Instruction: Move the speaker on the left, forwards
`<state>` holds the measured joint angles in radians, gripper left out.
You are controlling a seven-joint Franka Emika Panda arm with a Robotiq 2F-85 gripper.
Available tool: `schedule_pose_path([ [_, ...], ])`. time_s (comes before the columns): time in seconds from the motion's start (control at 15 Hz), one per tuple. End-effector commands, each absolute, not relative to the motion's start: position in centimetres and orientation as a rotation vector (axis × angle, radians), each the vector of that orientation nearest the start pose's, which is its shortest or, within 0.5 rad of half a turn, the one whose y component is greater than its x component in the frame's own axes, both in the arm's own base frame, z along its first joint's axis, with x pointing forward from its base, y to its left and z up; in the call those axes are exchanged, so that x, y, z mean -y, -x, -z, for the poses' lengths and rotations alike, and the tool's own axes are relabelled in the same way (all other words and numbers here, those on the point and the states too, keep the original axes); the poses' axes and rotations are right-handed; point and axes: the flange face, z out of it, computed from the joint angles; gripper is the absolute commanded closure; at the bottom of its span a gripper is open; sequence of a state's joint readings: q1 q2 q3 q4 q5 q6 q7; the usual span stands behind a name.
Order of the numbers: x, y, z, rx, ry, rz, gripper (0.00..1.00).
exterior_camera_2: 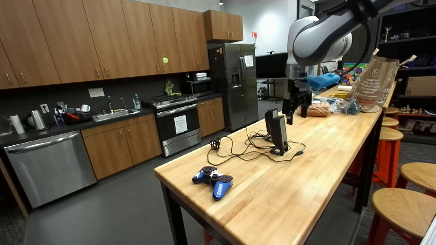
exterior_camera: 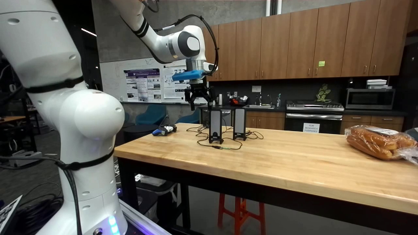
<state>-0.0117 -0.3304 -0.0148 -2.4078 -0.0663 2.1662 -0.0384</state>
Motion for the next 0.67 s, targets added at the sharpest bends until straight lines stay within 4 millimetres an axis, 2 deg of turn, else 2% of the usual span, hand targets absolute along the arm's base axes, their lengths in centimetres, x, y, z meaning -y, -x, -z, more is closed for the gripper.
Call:
schedule_pose_path([
  [0.0,1.7,-47.0,-43.6,0.13,3.214,0.135,0.0],
  [0.6,2.0,-50.7,-42.6,0.17,3.25,0.153,0.0],
])
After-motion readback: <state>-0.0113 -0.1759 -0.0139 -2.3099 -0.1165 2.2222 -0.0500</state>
